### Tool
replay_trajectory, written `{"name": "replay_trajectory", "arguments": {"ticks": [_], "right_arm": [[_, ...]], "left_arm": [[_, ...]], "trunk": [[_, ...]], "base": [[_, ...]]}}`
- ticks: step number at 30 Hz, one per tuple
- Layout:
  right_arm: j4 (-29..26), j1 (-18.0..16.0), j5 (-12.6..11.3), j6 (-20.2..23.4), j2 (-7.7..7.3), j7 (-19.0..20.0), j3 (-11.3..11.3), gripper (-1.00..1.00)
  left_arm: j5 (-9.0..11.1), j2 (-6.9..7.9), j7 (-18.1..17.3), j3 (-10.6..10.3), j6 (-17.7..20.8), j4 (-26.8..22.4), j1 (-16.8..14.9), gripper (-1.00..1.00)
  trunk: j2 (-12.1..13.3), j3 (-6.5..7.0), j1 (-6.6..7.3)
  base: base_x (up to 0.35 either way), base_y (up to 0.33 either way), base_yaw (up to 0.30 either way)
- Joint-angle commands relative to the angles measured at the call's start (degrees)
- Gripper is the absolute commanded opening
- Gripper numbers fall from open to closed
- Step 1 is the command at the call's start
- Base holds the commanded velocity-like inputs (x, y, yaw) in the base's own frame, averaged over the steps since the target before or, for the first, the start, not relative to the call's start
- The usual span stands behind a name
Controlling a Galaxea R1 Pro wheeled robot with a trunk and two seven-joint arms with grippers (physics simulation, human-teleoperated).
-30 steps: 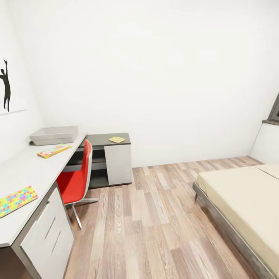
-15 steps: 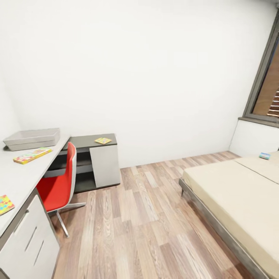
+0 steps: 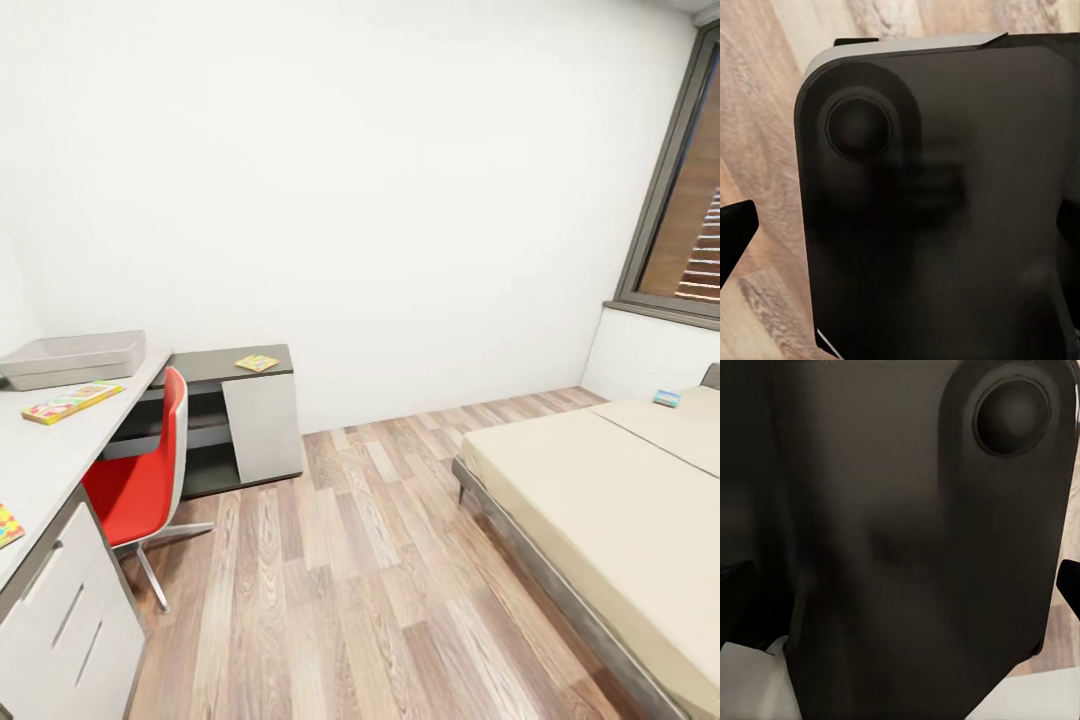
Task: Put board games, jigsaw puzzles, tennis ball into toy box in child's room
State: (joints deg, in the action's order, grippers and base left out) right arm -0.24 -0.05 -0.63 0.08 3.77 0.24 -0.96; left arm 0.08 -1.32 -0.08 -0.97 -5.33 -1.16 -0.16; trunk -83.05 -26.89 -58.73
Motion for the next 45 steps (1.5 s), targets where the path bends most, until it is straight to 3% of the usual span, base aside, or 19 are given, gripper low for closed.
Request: {"name": "replay_trajectory", "arguments": {"ticks": [1, 18, 32, 45], "right_arm": [[-0.03, -0.01, -0.07, 0.01, 0.00, 0.02, -0.09, 1.00], [-0.03, -0.03, -0.06, 0.01, 0.01, 0.02, -0.09, 1.00], [-0.03, 0.01, -0.03, 0.01, -0.05, 0.02, -0.09, 1.00], [-0.03, -0.03, -0.06, 0.07, -0.02, -0.03, -0.10, 1.00]], "left_arm": [[0.01, 0.00, -0.01, -0.09, -0.18, 0.02, -0.02, 1.00], [0.01, 0.00, -0.01, -0.09, -0.21, 0.01, -0.02, 1.00], [0.01, 0.00, -0.01, -0.05, -0.29, 0.01, -0.02, 1.00], [0.01, 0.07, -0.01, 0.20, -0.25, -0.06, -0.02, 1.00]], "trunk": [[-0.02, -0.04, 0.00], [-0.02, -0.09, 0.00], [-0.02, -0.59, 0.00], [5.19, 1.59, 2.86]], "base": [[-0.006, -0.052, -0.004], [-0.001, -0.127, -0.010], [0.000, -0.045, -0.197], [0.000, -0.002, -0.070]]}}
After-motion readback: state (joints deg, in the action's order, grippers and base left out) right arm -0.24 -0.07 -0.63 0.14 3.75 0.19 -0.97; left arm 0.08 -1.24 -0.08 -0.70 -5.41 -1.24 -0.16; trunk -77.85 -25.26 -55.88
